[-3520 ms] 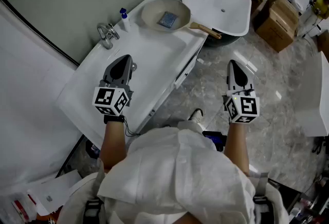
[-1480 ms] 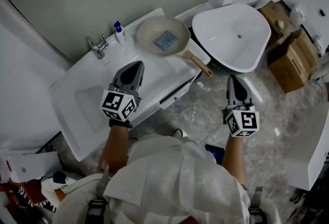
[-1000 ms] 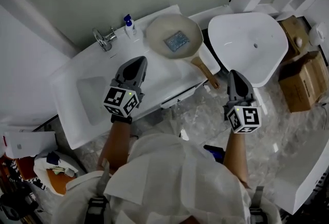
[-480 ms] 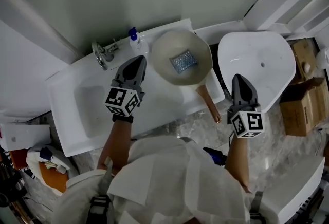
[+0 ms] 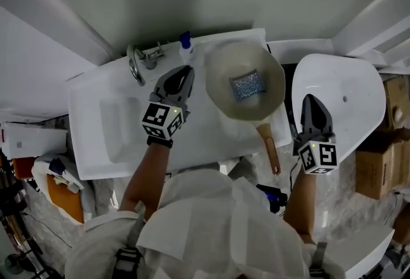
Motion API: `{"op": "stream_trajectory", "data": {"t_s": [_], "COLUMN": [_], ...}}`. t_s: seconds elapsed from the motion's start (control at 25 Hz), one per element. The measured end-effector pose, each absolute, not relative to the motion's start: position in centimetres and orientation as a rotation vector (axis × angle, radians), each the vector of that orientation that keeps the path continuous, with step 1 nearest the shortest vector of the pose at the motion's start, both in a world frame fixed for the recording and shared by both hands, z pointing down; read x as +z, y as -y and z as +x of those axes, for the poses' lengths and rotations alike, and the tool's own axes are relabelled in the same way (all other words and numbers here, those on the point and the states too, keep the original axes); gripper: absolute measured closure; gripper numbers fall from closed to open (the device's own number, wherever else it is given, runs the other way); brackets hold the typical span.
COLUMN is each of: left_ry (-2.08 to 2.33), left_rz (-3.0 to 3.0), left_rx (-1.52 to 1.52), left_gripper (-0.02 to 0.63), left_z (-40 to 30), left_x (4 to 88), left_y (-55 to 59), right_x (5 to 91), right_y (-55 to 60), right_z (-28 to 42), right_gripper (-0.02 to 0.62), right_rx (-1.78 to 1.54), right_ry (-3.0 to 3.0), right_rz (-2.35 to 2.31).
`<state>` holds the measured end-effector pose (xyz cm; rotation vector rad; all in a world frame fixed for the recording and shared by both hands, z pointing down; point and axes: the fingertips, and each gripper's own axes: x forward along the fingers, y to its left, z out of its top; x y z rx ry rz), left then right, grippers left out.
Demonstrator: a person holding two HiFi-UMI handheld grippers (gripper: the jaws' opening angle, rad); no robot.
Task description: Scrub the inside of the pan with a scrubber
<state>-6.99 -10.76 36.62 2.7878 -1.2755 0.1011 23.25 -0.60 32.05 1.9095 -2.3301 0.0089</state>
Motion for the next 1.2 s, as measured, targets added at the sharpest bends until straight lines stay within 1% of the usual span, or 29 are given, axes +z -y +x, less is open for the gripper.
{"op": "stream_trajectory", "data": {"t_s": [0.04, 0.24, 0.4, 0.52, 0.64, 0.76, 1.0, 1.2], "left_ry": [1.293, 1.392, 1.461, 1.492, 1.523, 1.536, 1.498, 1.447], "left_rz": [2.781, 2.726, 2.676, 2.643, 2.624, 2.606, 2.596, 2.6], "left_rx": [0.107, 0.134, 0.193, 0.236, 0.302, 0.354, 0.48, 0.572], "left_gripper": [0.567, 0.55, 0.494, 0.481, 0.418, 0.381, 0.334, 0.327], "left_z": [-7.0, -7.3, -7.8, -8.2, -8.7, -9.1, -8.9, -8.7], "left_x": [36.8, 38.2, 40.3, 41.9, 43.7, 45.4, 49.1, 51.4], "left_y": [11.1, 12.8, 14.7, 16.2, 18.0, 19.7, 22.6, 24.3], "right_x": [32.4, 33.8, 35.2, 36.0, 36.5, 37.2, 38.6, 39.5], "right_y": [1.2, 4.2, 6.4, 7.5, 8.5, 9.3, 10.2, 10.5], "right_z": [23.3, 22.7, 22.0, 21.4, 20.7, 20.0, 19.0, 18.5], "right_gripper": [0.587, 0.586, 0.587, 0.587, 0.586, 0.586, 0.586, 0.586], "right_rx": [0.011, 0.03, 0.054, 0.07, 0.078, 0.09, 0.132, 0.168], "right_ry": [2.344, 2.414, 2.456, 2.478, 2.497, 2.509, 2.52, 2.52], "right_rz": [1.889, 1.755, 1.679, 1.641, 1.616, 1.585, 1.545, 1.499]}}
